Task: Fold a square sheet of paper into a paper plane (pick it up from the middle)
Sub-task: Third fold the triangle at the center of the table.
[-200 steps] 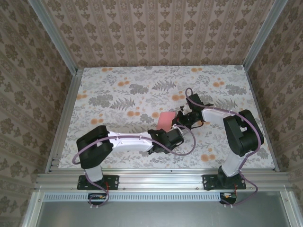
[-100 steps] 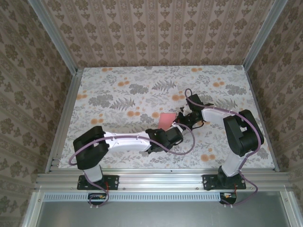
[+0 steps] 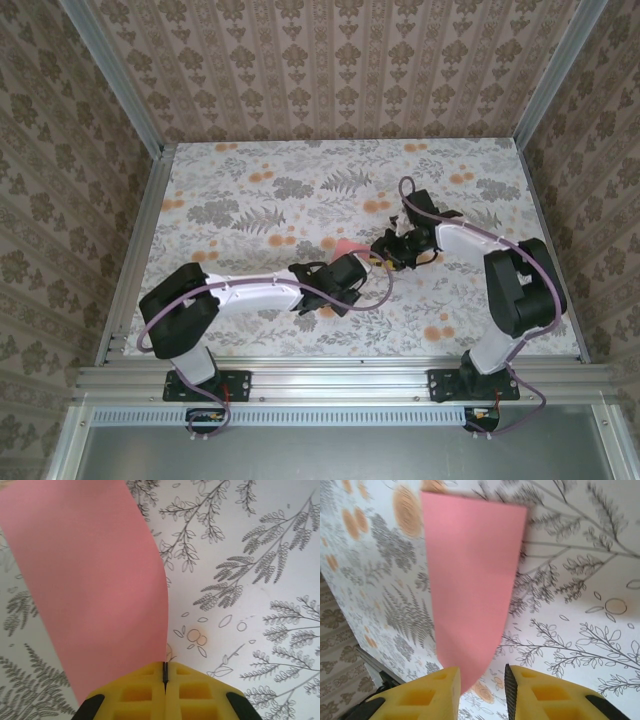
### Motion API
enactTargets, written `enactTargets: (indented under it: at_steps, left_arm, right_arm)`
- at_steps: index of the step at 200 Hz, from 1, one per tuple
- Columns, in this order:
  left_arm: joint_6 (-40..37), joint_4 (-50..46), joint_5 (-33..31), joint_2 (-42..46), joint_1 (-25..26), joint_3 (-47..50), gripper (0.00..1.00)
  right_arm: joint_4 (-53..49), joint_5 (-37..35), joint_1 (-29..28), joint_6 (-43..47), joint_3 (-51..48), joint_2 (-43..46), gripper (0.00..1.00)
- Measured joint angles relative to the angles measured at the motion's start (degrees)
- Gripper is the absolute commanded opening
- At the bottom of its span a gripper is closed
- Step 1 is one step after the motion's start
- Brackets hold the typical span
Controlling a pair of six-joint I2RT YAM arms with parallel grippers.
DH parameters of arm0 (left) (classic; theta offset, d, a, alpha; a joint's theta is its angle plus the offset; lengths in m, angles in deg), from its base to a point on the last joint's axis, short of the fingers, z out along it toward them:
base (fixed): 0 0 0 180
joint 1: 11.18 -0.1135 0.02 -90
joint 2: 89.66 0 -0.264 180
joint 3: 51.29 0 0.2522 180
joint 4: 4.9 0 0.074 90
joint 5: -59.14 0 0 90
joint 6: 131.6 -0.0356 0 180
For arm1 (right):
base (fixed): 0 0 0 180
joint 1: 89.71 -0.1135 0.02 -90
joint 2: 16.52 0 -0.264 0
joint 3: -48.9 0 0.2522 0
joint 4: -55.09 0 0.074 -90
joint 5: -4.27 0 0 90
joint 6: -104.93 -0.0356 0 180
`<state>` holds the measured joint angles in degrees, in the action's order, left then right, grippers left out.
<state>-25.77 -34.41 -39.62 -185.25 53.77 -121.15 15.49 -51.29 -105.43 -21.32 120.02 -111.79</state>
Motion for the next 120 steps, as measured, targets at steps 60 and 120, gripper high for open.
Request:
enactTargets:
  at_steps: [60, 120]
  left_arm:
    - [0.13, 1.31, 5.53, 0.09, -1.07, 0.04, 0.0]
    - [1.09, 1.92, 7.76, 0.09, -2.1, 0.04, 0.0]
  right_arm:
    - [4.24, 2.19, -1.4, -0.28, 3.17, -2.16, 0.11]
    - [4.87, 2.32, -4.61, 3.1, 8.72, -12.59, 0.1]
